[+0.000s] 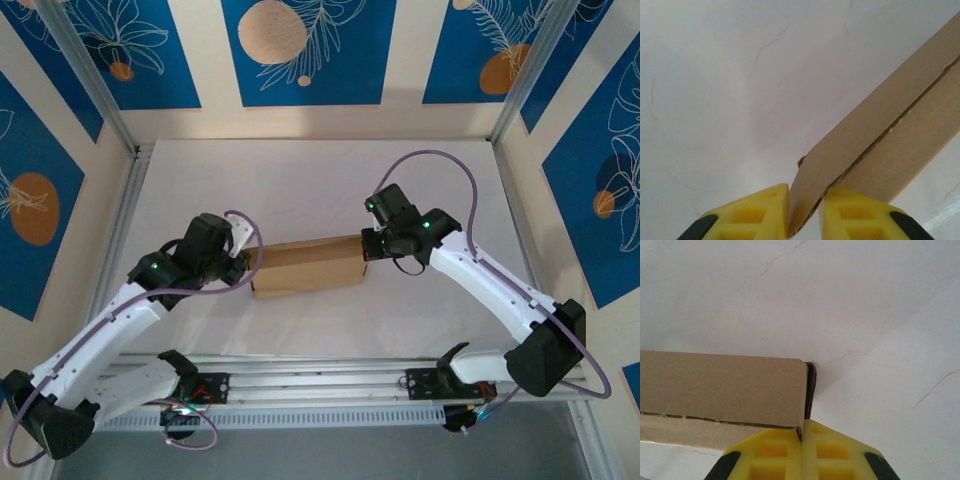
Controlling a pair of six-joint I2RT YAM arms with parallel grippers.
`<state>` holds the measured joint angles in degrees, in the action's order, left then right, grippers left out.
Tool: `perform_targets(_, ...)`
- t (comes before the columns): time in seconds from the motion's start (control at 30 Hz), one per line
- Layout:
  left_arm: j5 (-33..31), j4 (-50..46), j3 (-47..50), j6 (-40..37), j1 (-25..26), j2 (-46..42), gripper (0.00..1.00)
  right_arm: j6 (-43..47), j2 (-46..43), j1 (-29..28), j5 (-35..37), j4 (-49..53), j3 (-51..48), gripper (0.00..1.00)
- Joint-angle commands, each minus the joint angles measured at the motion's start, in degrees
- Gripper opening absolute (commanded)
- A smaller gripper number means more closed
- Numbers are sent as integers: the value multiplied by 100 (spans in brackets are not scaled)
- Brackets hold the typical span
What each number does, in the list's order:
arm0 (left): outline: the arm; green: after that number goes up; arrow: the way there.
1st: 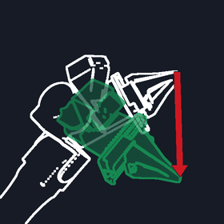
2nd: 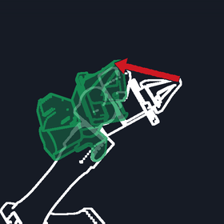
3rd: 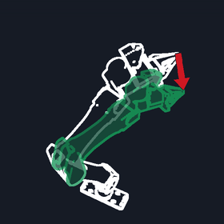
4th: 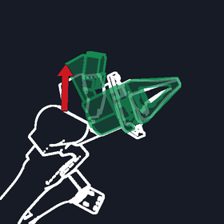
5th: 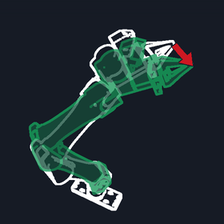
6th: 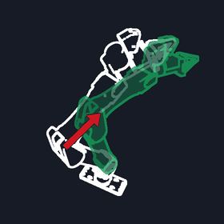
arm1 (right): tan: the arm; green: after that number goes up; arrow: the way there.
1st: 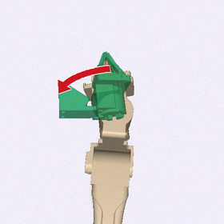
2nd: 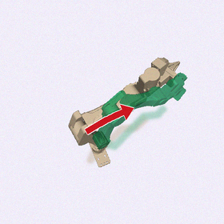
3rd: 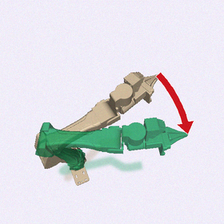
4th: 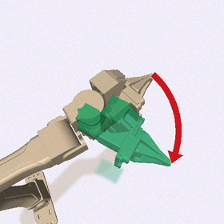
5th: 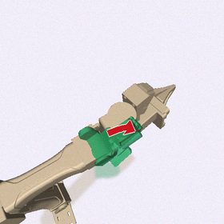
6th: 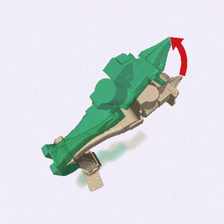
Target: Fold the paper box
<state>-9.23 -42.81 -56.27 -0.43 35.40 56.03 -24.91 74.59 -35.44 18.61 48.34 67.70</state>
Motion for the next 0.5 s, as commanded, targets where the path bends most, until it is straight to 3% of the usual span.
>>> perform_targets(0.0,526,217,40,257,-112,87,19,65,92,2,-193,253,-126,0)
perform_targets(0.47,1161,739,134,1706,-546,133,0,17,115,-147,-271,254,-134,0)
